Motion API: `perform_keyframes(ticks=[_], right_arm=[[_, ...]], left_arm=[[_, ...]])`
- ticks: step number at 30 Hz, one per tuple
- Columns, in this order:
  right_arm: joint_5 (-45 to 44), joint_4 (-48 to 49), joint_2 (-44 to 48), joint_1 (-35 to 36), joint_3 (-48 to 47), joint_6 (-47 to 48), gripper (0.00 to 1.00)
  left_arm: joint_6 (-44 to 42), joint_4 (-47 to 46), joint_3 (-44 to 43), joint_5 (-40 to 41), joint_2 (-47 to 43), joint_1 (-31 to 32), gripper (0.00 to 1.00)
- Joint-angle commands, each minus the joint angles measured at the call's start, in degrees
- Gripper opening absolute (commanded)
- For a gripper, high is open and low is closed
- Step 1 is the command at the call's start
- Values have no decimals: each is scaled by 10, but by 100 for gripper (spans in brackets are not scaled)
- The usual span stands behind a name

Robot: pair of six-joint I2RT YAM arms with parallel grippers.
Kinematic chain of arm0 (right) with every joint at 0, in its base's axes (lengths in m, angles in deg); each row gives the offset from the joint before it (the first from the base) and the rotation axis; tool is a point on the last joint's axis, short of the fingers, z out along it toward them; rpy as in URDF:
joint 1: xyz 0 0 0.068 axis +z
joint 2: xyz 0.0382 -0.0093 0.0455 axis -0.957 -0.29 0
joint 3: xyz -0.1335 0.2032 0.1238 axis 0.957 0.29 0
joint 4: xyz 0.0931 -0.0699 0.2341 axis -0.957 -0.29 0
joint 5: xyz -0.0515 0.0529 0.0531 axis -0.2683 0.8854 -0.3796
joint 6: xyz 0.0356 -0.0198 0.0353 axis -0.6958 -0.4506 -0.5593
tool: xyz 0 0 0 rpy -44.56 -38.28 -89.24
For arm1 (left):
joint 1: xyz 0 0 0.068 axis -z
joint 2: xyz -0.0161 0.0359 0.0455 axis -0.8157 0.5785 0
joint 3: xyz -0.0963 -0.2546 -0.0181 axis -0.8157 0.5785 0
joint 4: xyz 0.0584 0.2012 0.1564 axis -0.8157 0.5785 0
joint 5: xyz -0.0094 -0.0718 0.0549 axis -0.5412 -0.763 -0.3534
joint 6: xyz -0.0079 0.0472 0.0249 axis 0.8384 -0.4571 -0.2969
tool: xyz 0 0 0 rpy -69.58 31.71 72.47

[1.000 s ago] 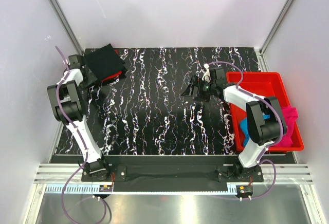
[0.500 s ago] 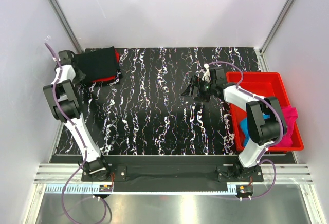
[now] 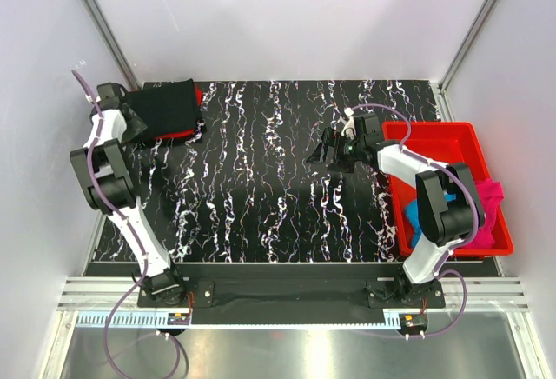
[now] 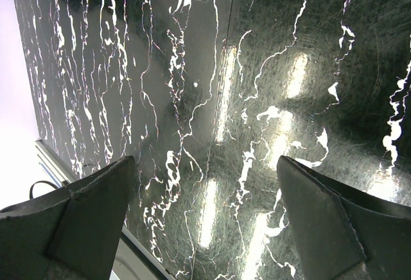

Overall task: Fold and stack the t-shirts
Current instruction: Neatly place the folded tshirt to the corner

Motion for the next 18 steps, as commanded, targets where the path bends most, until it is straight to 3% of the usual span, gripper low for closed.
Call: perform_keyframes(ticks=[1, 5, 9, 11, 12, 18], right_arm=[[-3, 2, 19, -1, -18, 0, 100], [-61, -69, 58, -1, -44, 3, 100], [-77, -119, 118, -2, -58, -3, 100], [-68, -138, 154, -1, -68, -10, 100], [-64, -160, 164, -2, -72, -13, 100], [-49, -191, 269, -2, -64, -31, 100]], left_arm=[[12, -28, 61, -67, -100, 18, 56], [4, -93, 170, -218, -200, 55, 56], [-4, -93, 237, -277, -334, 117, 64], [-9, -112, 269, -323, -382, 158, 79], [-11, -124, 289, -337, -418, 175, 99], [-46, -114, 321, -361, -518, 342, 99]])
